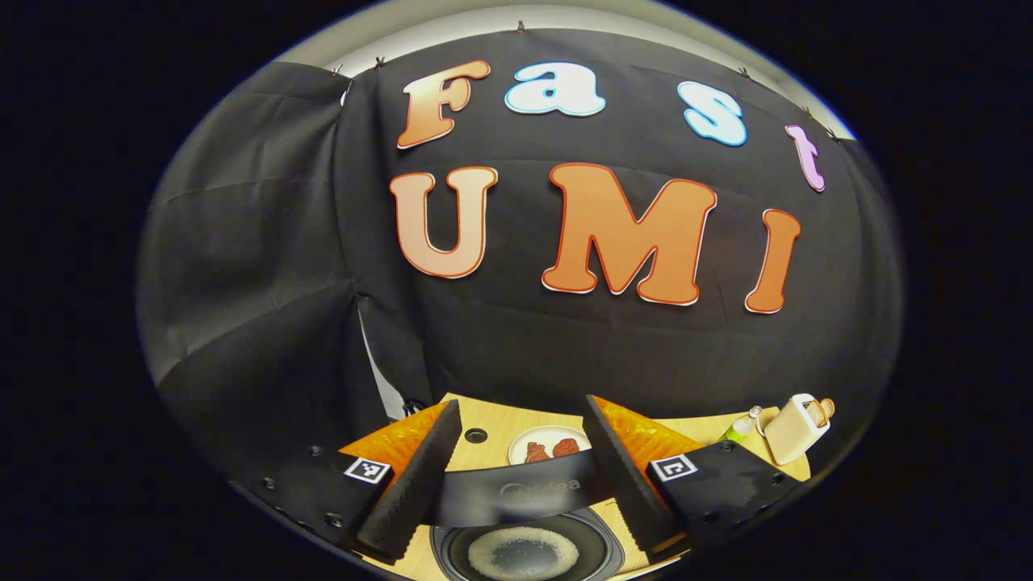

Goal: Close the left gripper, press the button to open the rice cooker; take a wooden spoon from the chopstick holder with the right hand, scoop a spoonful of rice and pour it into the rice cooker, then put the wooden spoon back into the chopstick holder.

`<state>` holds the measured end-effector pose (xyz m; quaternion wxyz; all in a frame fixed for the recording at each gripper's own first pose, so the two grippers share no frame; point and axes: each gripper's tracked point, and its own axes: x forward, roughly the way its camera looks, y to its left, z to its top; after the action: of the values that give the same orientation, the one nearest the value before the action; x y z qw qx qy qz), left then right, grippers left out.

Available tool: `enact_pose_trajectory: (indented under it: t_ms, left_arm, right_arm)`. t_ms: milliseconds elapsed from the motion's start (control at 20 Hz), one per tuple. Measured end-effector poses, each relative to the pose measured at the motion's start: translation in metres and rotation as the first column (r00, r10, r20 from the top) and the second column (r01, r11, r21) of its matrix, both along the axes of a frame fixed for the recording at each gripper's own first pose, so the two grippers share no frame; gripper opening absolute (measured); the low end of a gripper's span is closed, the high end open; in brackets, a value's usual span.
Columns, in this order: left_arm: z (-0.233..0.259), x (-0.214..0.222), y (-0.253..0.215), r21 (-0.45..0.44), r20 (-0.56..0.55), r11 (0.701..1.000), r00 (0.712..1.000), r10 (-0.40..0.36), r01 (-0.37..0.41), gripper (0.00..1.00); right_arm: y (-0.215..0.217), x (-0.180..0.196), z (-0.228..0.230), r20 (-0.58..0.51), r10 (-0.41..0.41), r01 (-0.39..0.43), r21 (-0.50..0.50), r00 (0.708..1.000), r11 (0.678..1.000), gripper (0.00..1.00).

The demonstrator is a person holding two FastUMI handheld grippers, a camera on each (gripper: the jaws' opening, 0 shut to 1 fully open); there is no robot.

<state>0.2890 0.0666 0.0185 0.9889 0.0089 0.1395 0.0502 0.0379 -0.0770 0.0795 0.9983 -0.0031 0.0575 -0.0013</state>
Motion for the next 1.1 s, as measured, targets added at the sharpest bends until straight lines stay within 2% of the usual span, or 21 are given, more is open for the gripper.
enact_pose_trajectory:
  t_ms: [350,650,700,850,1100]
  left_arm:
    - [-0.032,-0.062,-0.025,-0.010,0.000,0.999,0.999,-0.041,0.041,0.98]
    - [-0.093,-0.121,-0.044,-0.007,-0.028,0.997,0.996,-0.081,0.081,1.00]
    - [-0.105,-0.128,-0.044,-0.005,-0.032,0.997,0.996,-0.079,0.078,0.98]
    - [-0.135,-0.145,-0.046,-0.016,-0.049,0.998,0.997,-0.054,0.053,1.00]
    - [-0.165,-0.156,-0.045,0.048,-0.026,0.999,1.000,0.006,-0.005,1.00]
  right_arm:
    - [0.020,-0.004,0.001,0.009,0.084,-0.084,-0.024,0.996,0.996,0.95]
    - [0.024,-0.004,-0.007,-0.017,0.140,-0.140,-0.007,0.990,0.990,0.95]
    - [0.023,-0.004,-0.009,-0.020,0.146,-0.146,-0.002,0.989,0.989,0.95]
    - [0.023,-0.004,-0.013,-0.032,0.167,-0.166,0.023,0.985,0.986,0.95]
    - [0.015,-0.006,-0.026,-0.059,0.177,-0.174,0.048,0.983,0.984,0.95]
